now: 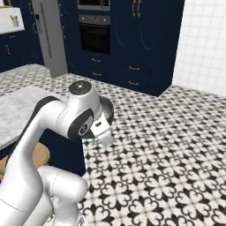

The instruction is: Pick the chicken drumstick and corn from their plates and place them in the bowl. Then put the bowl in the fridge.

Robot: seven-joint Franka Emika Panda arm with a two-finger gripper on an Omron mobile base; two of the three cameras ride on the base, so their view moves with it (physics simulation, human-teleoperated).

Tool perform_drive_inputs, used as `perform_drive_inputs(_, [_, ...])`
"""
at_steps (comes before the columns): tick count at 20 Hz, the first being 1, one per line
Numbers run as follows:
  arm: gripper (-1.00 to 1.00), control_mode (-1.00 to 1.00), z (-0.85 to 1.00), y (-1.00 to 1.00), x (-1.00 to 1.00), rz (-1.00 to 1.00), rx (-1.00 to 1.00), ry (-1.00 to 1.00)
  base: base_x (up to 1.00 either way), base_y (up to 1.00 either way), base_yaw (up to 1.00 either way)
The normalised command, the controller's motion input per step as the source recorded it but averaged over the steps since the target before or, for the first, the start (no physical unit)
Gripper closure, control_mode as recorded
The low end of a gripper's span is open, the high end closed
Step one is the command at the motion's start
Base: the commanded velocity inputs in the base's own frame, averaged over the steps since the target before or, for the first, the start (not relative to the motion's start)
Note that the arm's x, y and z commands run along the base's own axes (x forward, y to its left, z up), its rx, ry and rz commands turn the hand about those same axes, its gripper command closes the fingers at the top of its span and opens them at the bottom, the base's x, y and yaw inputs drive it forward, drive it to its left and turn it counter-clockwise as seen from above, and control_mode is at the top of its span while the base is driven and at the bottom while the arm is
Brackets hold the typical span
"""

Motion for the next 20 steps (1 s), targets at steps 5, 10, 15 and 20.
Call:
perform_drive_inputs(5, [1.0,1.0,0.0,0.0,0.0,0.0,0.0,0.0,1.0,0.07,-0.12])
perform_drive_inputs(10, [1.0,1.0,0.0,0.0,0.0,0.0,0.0,0.0,1.0,-0.3,0.13])
perform_drive_inputs(15, [1.0,1.0,0.0,0.0,0.0,0.0,0.0,0.0,1.0,-0.54,0.32])
perform_drive_inputs(20, [1.0,1.0,0.0,0.0,0.0,0.0,0.0,0.0,1.0,-0.6,0.35])
